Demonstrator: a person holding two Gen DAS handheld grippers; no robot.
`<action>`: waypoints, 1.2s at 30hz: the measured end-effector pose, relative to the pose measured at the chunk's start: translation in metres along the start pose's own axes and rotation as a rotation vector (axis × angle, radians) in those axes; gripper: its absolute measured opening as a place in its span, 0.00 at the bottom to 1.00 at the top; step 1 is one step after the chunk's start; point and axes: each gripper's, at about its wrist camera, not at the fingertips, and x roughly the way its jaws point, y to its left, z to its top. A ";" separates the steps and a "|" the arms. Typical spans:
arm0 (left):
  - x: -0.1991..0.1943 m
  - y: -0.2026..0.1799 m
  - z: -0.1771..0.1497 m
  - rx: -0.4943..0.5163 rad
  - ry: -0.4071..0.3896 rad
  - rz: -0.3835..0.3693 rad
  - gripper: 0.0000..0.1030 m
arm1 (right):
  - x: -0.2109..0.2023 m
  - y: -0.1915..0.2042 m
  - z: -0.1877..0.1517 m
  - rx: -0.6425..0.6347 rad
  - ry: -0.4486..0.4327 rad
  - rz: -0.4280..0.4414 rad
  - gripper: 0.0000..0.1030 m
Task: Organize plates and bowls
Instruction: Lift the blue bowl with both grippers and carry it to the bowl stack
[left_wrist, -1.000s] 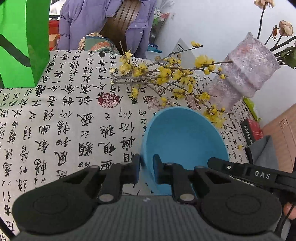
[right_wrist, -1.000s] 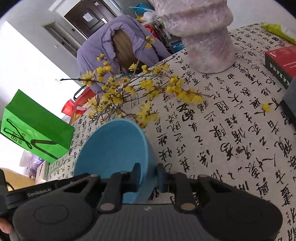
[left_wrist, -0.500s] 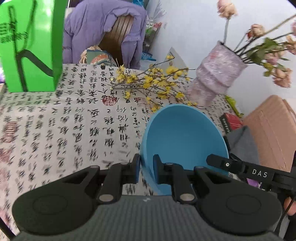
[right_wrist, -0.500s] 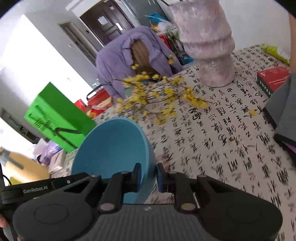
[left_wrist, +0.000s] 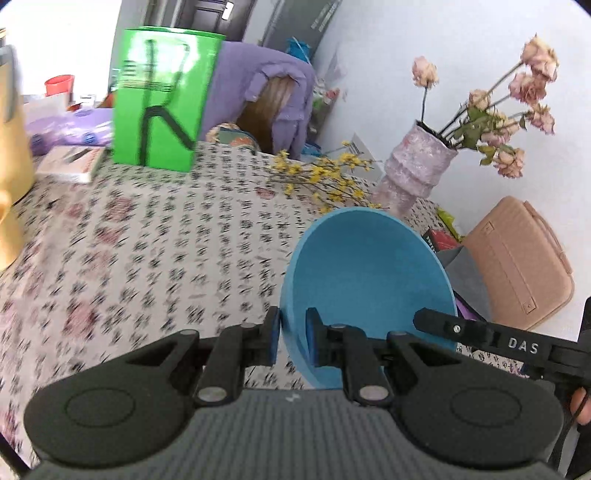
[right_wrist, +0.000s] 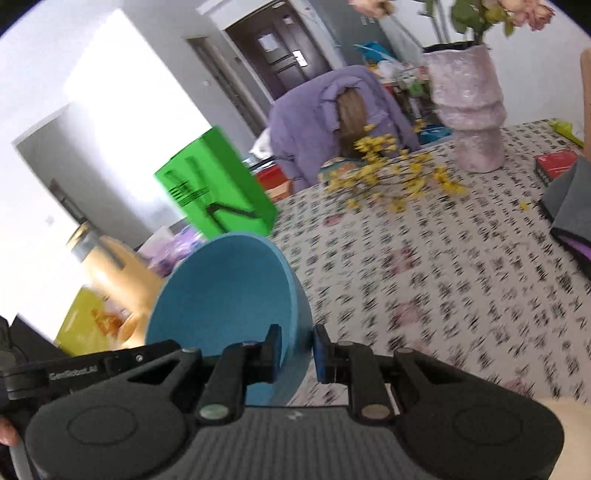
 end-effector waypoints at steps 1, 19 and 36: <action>-0.010 0.007 -0.006 -0.016 -0.010 -0.002 0.15 | -0.004 0.006 -0.007 -0.007 0.003 0.009 0.17; -0.088 0.093 -0.110 -0.115 -0.081 0.102 0.15 | 0.004 0.085 -0.122 -0.128 0.138 0.112 0.17; -0.076 0.119 -0.138 -0.165 -0.027 0.124 0.16 | 0.026 0.092 -0.147 -0.127 0.208 0.081 0.18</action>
